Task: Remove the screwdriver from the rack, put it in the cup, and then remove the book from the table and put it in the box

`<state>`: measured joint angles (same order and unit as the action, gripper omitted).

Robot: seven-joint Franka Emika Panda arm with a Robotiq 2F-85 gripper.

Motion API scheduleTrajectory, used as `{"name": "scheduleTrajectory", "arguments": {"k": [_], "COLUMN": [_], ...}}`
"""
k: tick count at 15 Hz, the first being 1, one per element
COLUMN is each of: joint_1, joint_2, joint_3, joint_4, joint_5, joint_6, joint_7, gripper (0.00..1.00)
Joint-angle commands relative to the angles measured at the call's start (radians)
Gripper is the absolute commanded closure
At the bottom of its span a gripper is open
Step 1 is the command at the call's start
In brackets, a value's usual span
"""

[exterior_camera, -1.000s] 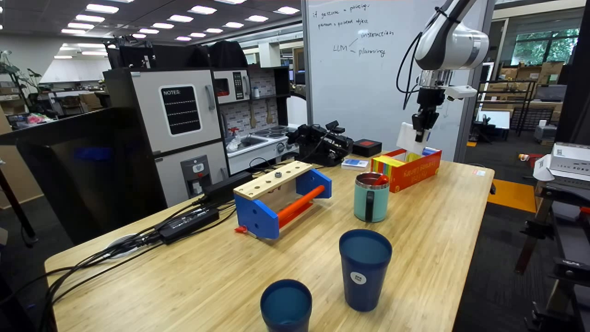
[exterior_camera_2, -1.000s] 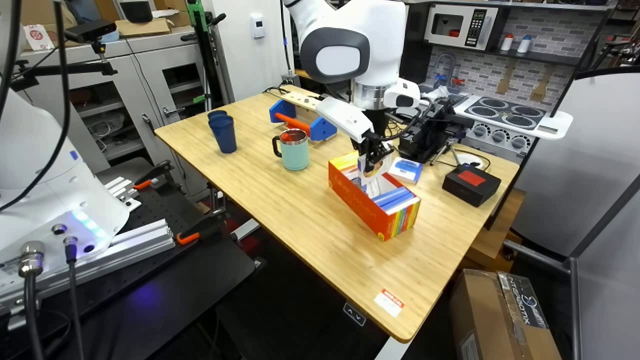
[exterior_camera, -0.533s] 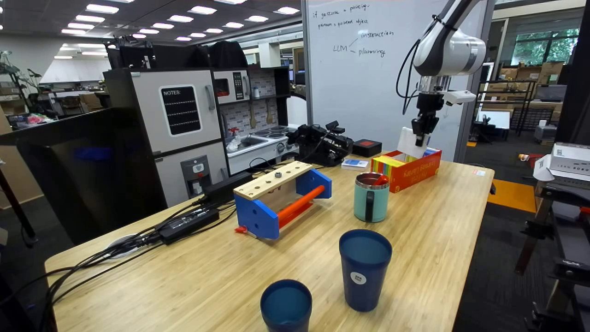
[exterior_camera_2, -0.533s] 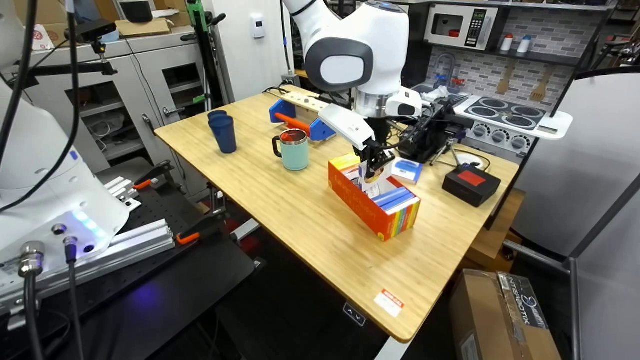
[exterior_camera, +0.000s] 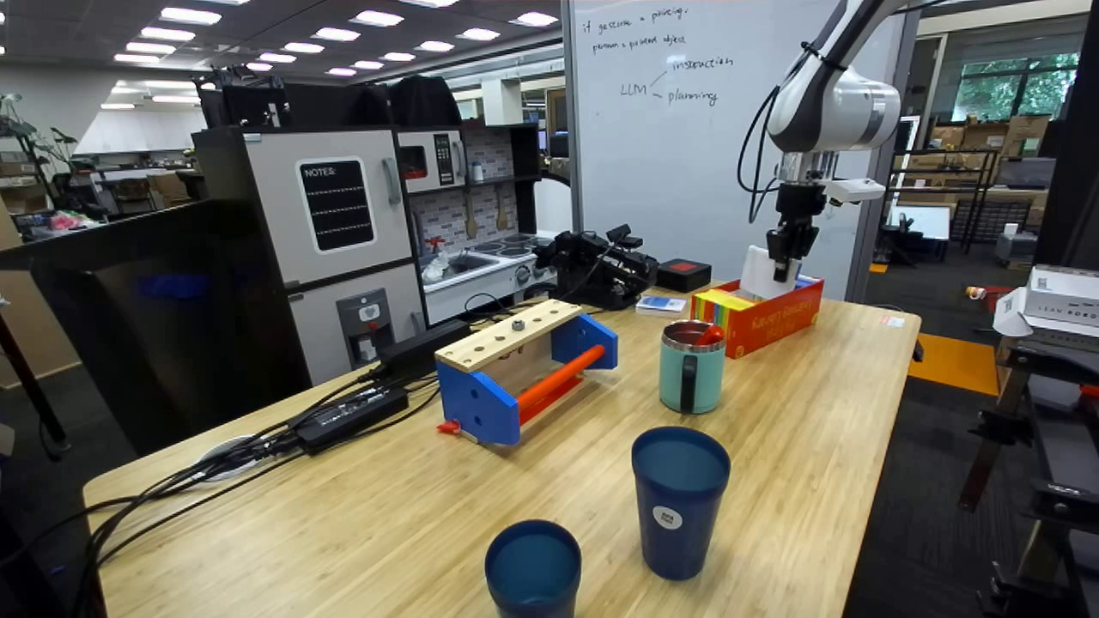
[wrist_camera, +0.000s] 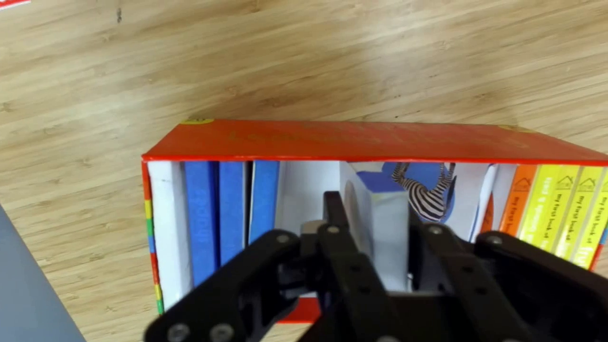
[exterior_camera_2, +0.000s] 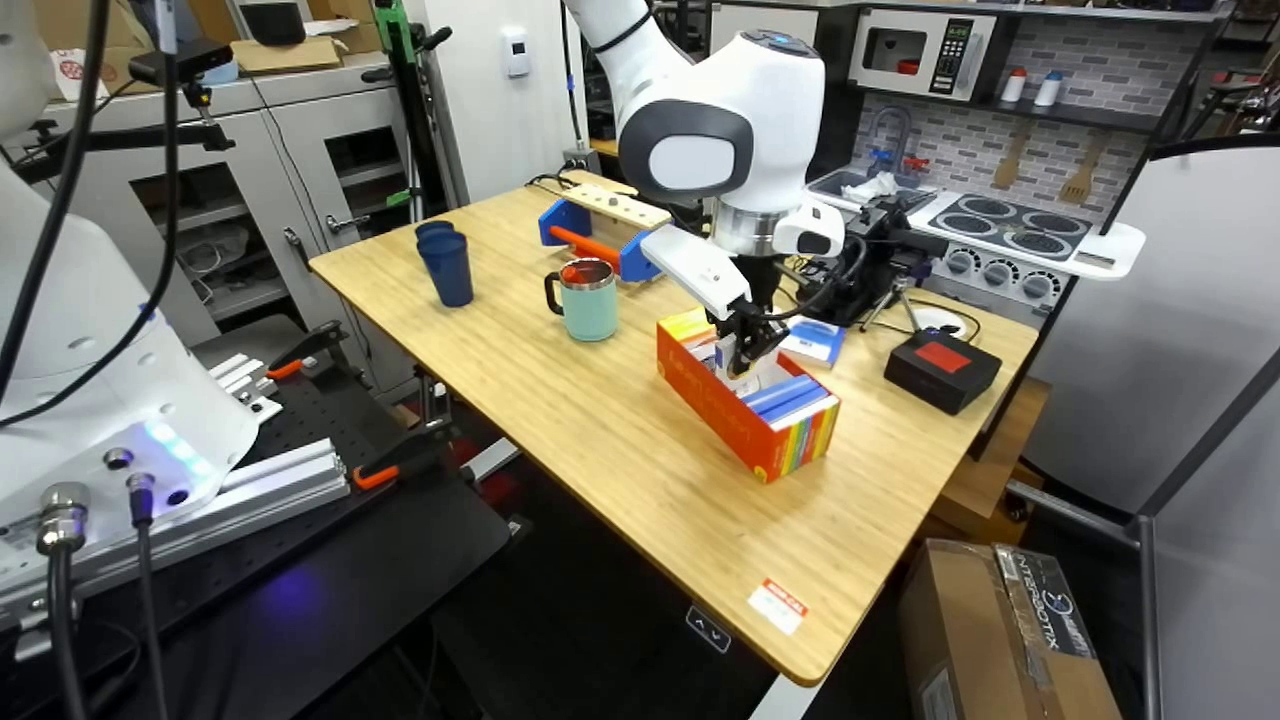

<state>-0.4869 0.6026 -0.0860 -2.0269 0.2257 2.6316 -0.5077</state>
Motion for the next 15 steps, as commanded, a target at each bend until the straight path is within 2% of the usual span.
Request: {"name": "scheduleTrajectory", "arguments": {"k": [1, 3, 6, 8, 12, 15], "joint_1": [-0.028, -0.029, -0.029, -0.029, -0.019, -0.002], "joint_2": [0.006, 0.004, 0.002, -0.002, -0.045, -0.092], "joint_3": [0.021, 0.019, 0.019, 0.017, -0.001, -0.044], "joint_4": [0.023, 0.021, 0.020, 0.016, -0.011, -0.029], "joint_5": [-0.010, -0.011, -0.010, -0.010, -0.026, -0.059], "joint_6": [-0.034, -0.035, -0.035, -0.035, -0.063, -0.123], "joint_7": [0.008, 0.009, 0.011, 0.014, 0.027, 0.057], "gripper": [0.40, 0.32, 0.11, 0.01, 0.00, 0.00]}}
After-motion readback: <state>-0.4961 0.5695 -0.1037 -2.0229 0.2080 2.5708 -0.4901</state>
